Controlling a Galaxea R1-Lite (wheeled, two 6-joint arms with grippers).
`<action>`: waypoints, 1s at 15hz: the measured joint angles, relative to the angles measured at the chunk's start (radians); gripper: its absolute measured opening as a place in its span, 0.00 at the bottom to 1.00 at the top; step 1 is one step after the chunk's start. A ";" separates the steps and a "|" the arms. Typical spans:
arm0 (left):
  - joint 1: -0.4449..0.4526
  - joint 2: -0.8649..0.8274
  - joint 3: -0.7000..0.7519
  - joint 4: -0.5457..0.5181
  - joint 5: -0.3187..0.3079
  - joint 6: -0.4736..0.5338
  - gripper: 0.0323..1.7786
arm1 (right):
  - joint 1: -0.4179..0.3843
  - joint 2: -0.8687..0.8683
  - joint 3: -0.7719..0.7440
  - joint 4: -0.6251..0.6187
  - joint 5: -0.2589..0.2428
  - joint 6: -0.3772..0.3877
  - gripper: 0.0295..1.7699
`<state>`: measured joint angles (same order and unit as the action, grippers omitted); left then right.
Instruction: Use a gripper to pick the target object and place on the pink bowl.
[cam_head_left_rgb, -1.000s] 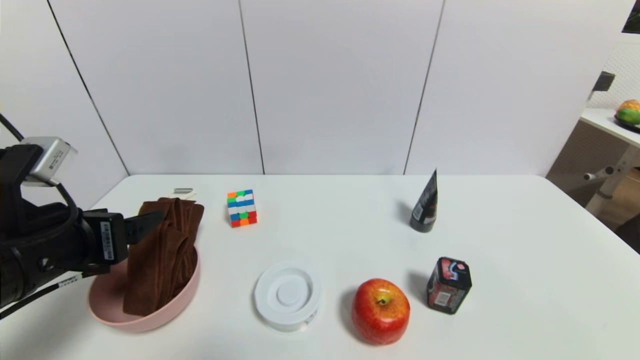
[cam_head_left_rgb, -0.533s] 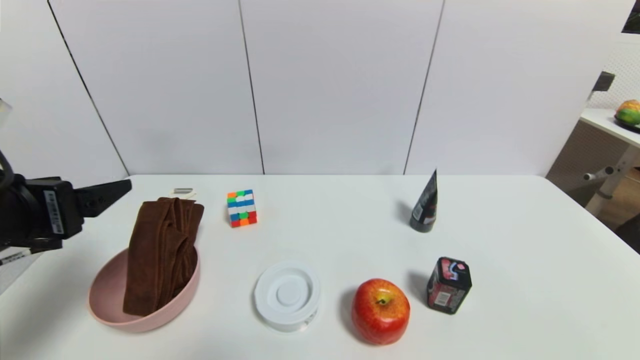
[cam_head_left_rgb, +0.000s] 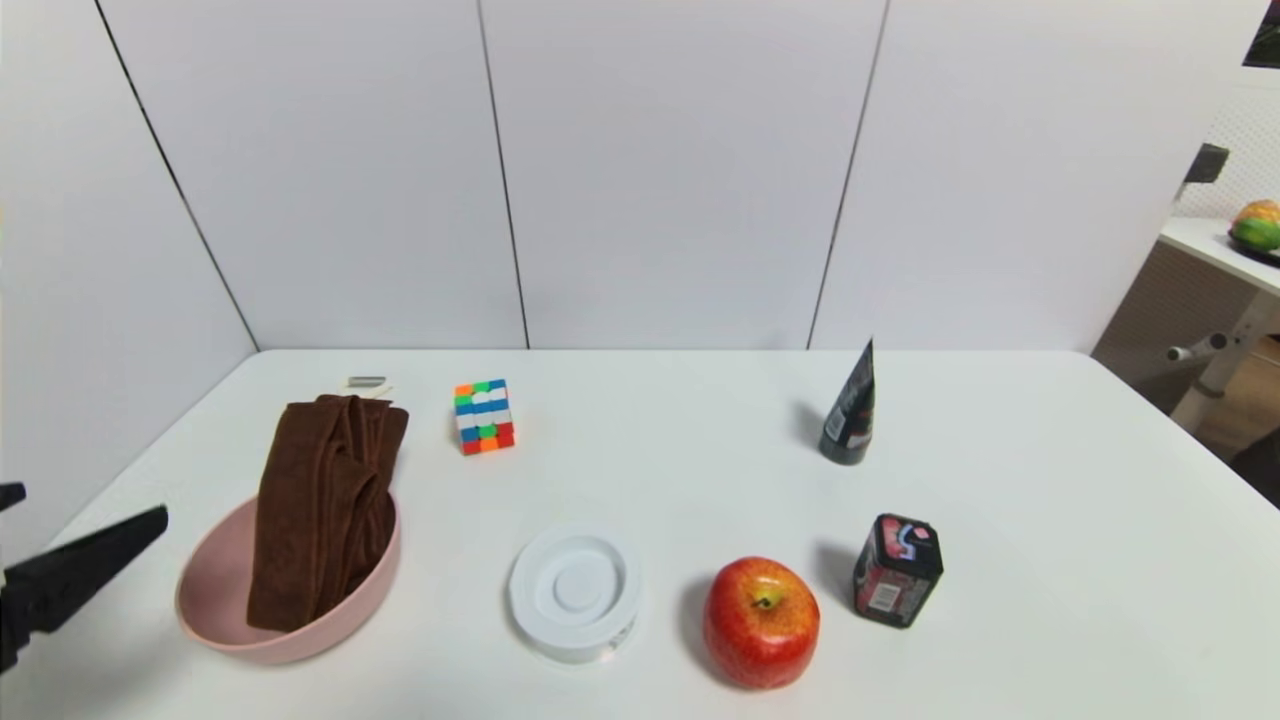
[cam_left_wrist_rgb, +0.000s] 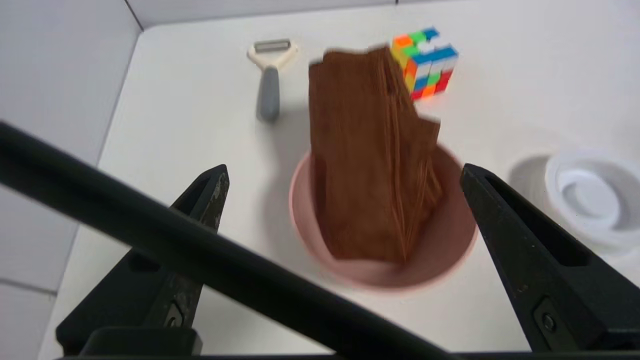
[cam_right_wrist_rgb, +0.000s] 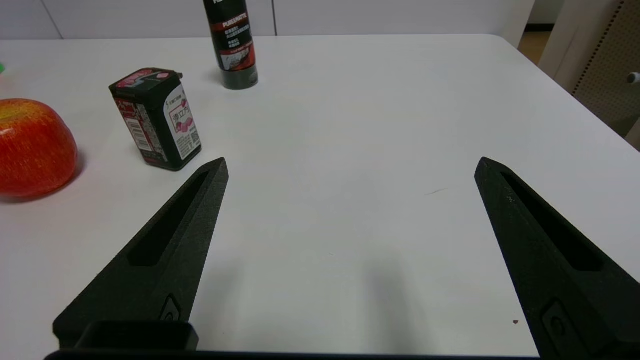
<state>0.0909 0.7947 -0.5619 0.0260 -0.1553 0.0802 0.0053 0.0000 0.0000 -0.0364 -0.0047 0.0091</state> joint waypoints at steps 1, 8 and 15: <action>0.008 -0.032 0.069 -0.028 -0.003 0.013 0.94 | 0.000 0.000 0.000 0.000 0.000 0.000 0.96; -0.053 -0.344 0.496 -0.244 0.096 0.011 0.95 | 0.000 0.000 0.000 0.000 0.000 0.000 0.96; -0.155 -0.511 0.561 -0.054 0.176 -0.050 0.95 | 0.000 0.000 0.000 0.000 0.000 0.000 0.96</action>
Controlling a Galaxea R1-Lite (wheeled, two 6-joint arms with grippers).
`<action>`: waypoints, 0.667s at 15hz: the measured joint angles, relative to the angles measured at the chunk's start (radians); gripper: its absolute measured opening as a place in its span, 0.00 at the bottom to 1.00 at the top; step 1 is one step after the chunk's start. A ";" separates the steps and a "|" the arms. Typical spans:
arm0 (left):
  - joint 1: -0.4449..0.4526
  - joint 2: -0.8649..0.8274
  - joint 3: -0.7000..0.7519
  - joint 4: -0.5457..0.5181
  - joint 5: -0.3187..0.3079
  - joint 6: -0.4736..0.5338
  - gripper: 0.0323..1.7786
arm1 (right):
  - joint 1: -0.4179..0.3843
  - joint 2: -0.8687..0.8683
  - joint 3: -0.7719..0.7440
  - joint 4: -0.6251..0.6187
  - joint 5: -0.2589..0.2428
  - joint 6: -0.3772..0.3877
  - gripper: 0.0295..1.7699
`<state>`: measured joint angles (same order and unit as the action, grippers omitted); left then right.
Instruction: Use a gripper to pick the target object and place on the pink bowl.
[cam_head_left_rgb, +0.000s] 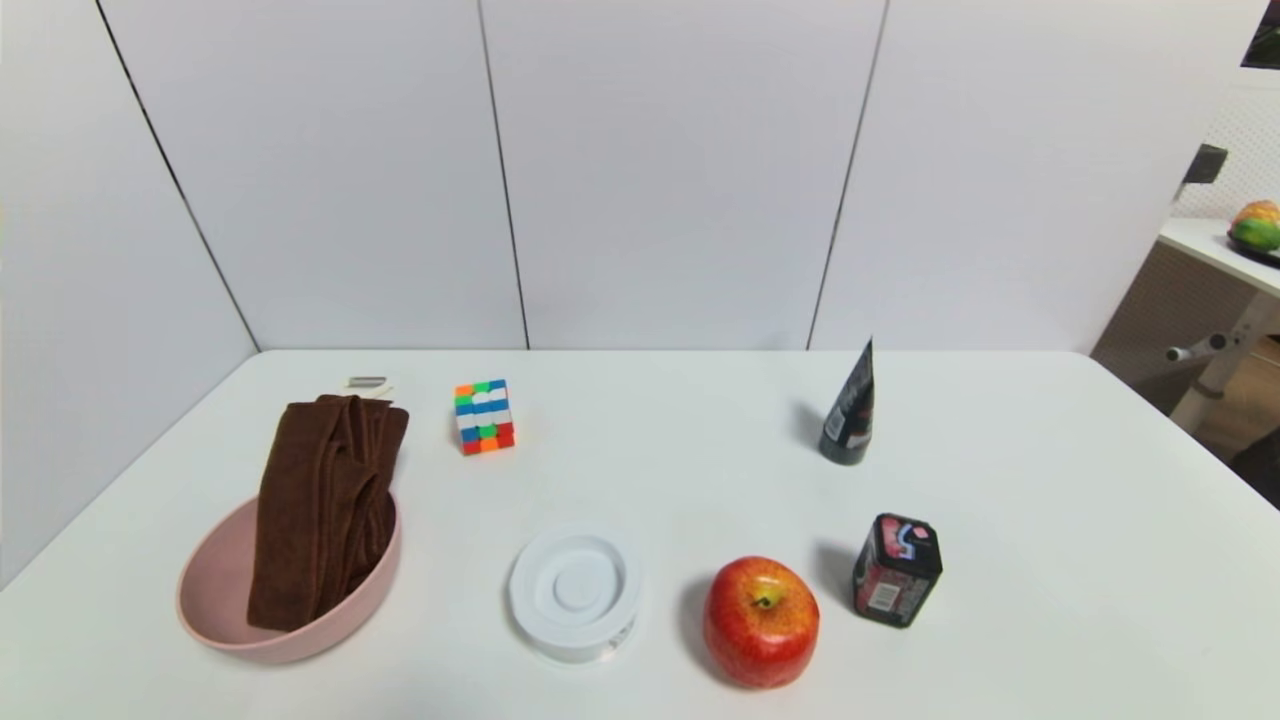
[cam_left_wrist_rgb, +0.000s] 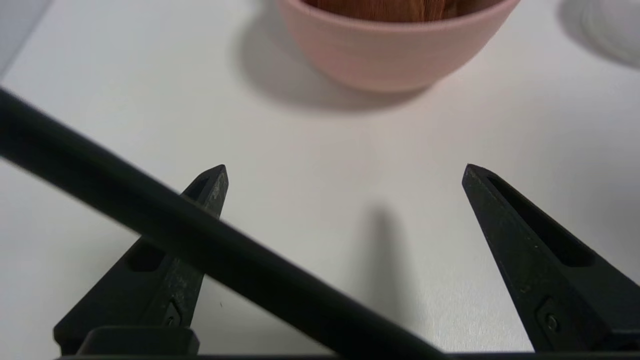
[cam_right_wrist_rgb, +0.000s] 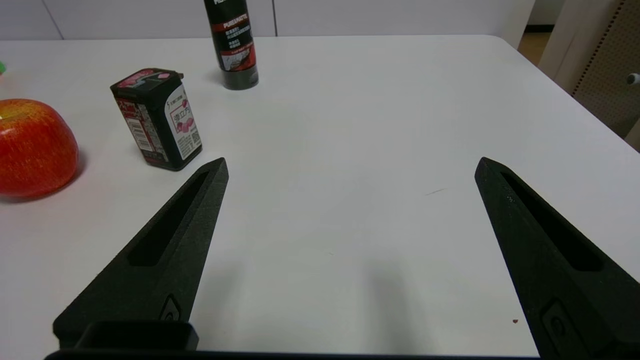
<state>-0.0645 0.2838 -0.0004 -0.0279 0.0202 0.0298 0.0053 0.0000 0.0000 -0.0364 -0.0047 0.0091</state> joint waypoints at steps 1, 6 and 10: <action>0.002 -0.007 0.000 0.024 0.000 -0.014 0.95 | 0.000 0.000 0.000 0.000 0.000 0.000 0.96; 0.016 -0.012 0.000 0.029 0.001 -0.058 0.95 | 0.000 0.000 0.000 0.000 0.000 0.000 0.96; 0.081 -0.073 0.000 0.028 0.000 -0.054 0.95 | 0.000 0.000 0.000 0.000 0.000 0.000 0.96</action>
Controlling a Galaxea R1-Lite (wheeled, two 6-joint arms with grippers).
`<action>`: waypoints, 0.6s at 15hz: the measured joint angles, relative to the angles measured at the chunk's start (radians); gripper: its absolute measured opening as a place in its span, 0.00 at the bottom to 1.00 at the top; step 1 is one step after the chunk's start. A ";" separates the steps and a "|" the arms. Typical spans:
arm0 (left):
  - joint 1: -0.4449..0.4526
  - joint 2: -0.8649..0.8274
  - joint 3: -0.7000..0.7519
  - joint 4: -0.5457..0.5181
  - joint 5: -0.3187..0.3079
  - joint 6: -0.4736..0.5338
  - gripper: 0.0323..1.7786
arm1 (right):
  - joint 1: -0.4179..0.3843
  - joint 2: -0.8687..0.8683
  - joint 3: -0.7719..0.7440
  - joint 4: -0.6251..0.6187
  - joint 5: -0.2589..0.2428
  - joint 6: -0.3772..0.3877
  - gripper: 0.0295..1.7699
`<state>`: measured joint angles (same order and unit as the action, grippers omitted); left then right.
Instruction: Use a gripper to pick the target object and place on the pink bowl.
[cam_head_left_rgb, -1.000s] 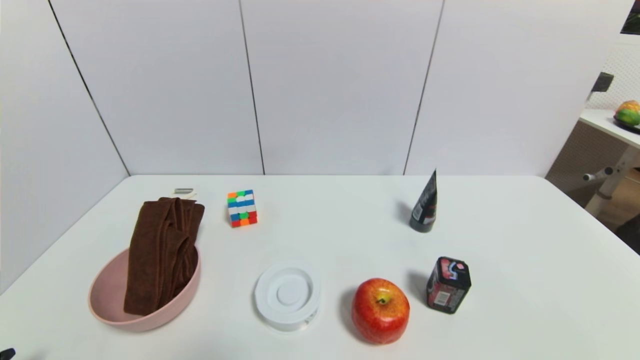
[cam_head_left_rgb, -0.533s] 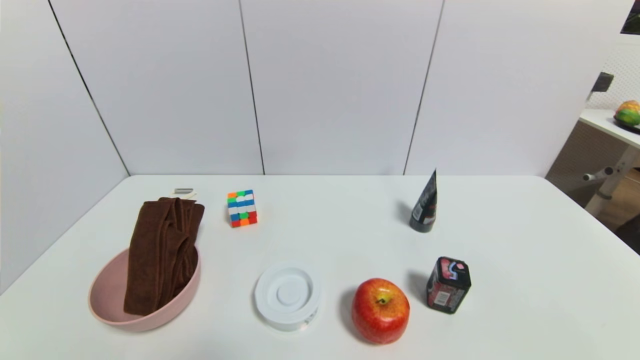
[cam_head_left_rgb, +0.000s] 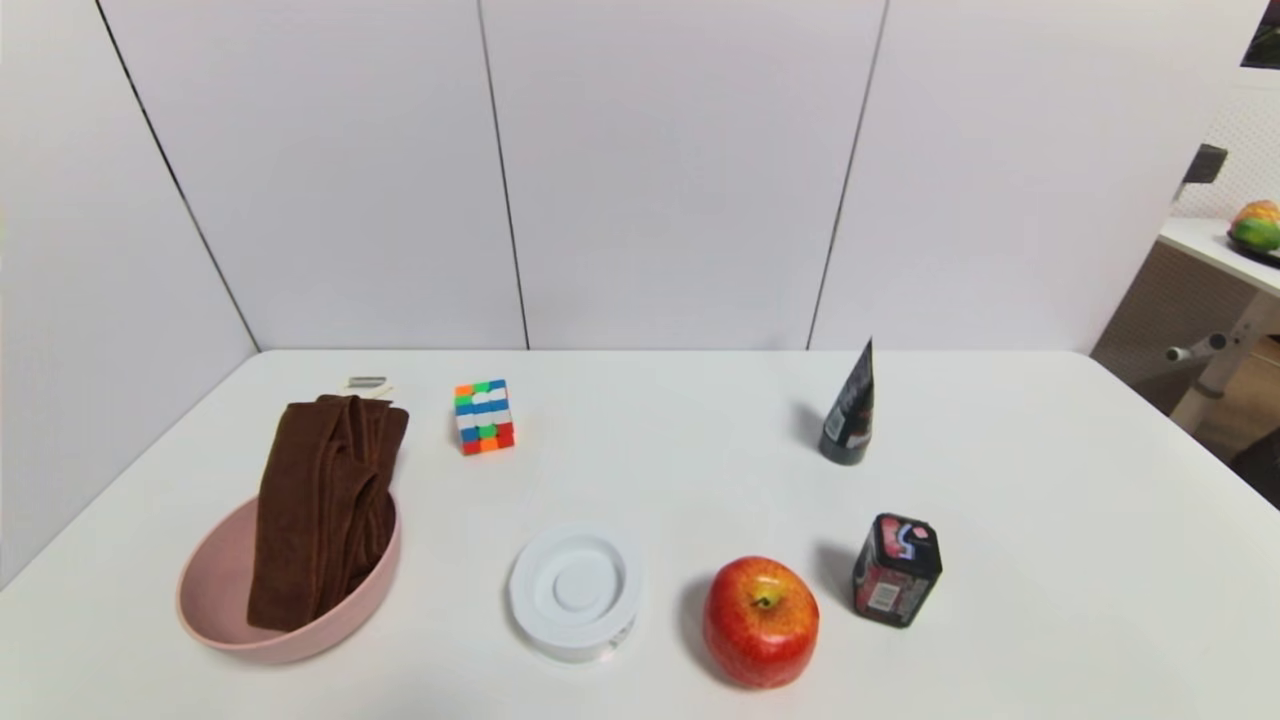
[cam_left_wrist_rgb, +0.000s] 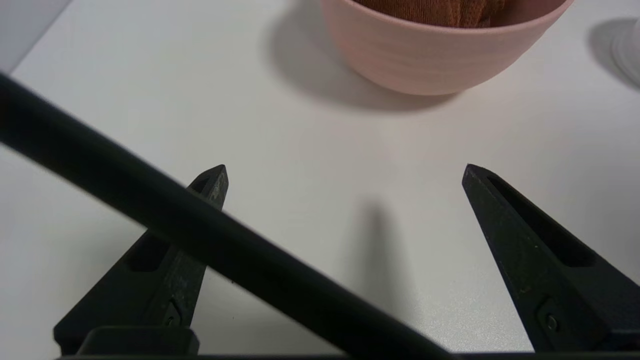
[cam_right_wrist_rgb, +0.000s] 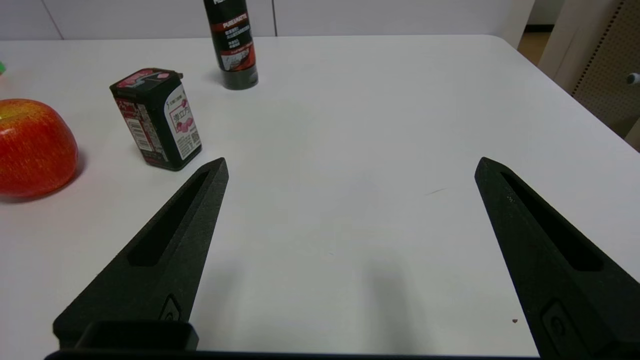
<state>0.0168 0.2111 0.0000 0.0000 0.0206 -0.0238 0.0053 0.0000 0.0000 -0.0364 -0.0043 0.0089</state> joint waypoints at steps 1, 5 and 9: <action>-0.002 -0.033 0.000 0.000 0.000 0.000 0.95 | 0.000 0.000 0.000 0.000 0.000 0.000 0.96; -0.017 -0.171 0.000 0.000 0.000 0.002 0.95 | 0.000 0.000 0.000 0.000 0.000 0.000 0.96; -0.020 -0.206 0.000 0.001 0.001 -0.011 0.95 | 0.000 0.000 0.000 0.000 0.000 0.000 0.96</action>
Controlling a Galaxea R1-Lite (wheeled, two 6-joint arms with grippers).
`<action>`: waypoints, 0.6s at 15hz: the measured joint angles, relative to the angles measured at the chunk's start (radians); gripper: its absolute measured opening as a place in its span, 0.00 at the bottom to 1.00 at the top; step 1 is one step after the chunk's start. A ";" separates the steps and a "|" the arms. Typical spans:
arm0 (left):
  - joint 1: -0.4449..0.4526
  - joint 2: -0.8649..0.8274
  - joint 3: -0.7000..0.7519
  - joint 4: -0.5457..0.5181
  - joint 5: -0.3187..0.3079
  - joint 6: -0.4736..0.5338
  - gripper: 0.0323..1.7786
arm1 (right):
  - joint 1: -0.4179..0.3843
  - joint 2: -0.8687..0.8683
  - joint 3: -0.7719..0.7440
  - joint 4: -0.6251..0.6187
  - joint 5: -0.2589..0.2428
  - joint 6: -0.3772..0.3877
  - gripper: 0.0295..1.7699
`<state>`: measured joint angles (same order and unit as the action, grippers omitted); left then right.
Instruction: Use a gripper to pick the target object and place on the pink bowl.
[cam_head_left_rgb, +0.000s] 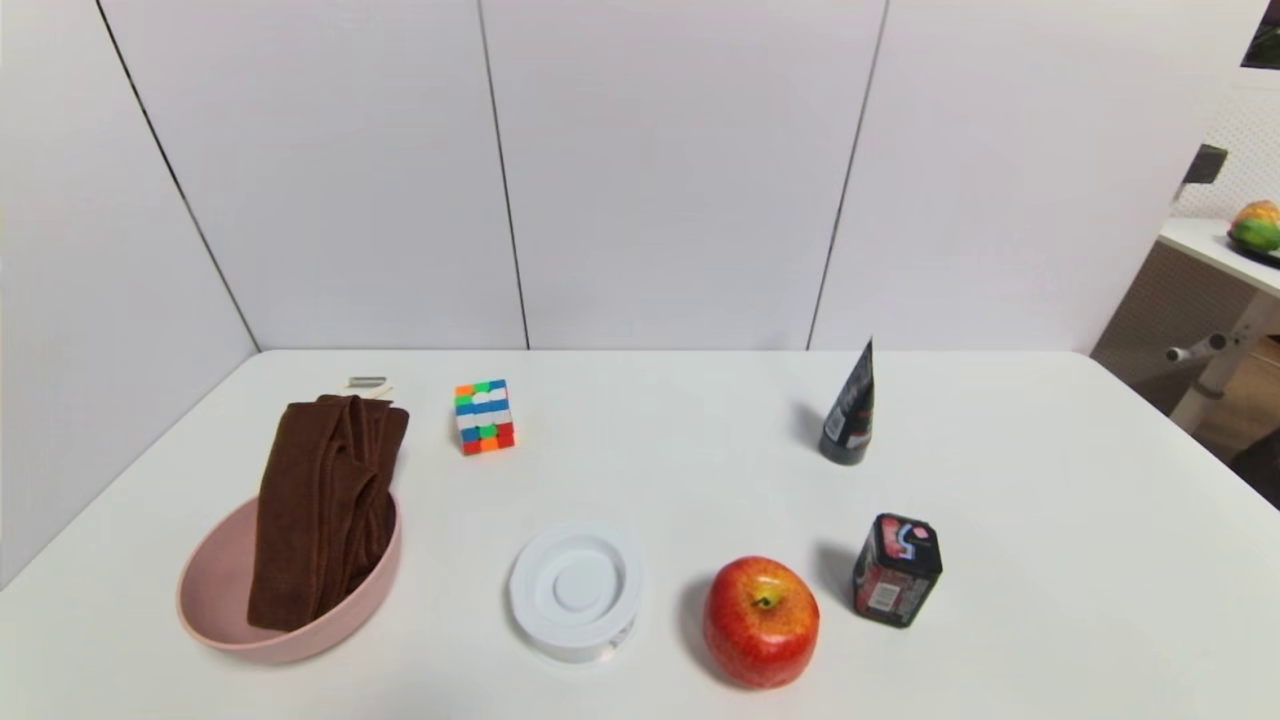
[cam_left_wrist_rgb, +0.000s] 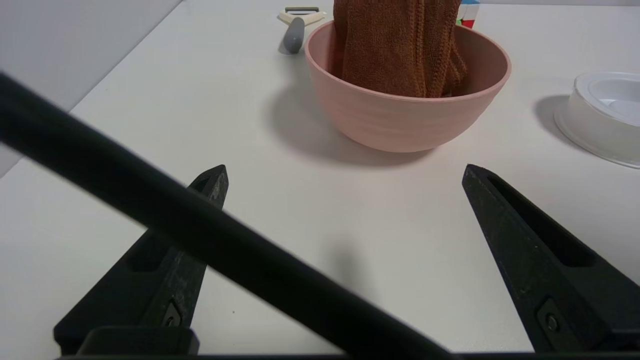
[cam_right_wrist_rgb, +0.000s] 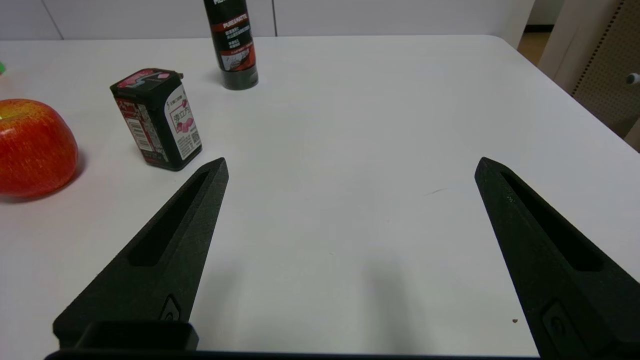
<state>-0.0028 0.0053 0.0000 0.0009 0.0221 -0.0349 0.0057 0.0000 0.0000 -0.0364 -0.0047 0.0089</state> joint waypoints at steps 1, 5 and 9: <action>0.000 -0.003 0.000 0.000 0.000 0.000 0.95 | 0.000 0.000 0.000 0.000 0.000 0.000 0.96; 0.000 -0.005 0.000 0.000 0.000 0.000 0.95 | 0.000 0.000 0.000 0.000 0.000 0.000 0.96; 0.000 -0.005 0.000 0.000 0.000 0.000 0.95 | 0.000 0.000 0.000 0.000 0.000 0.000 0.96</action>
<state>-0.0032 0.0000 0.0000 0.0013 0.0226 -0.0345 0.0053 0.0000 0.0000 -0.0364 -0.0043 0.0089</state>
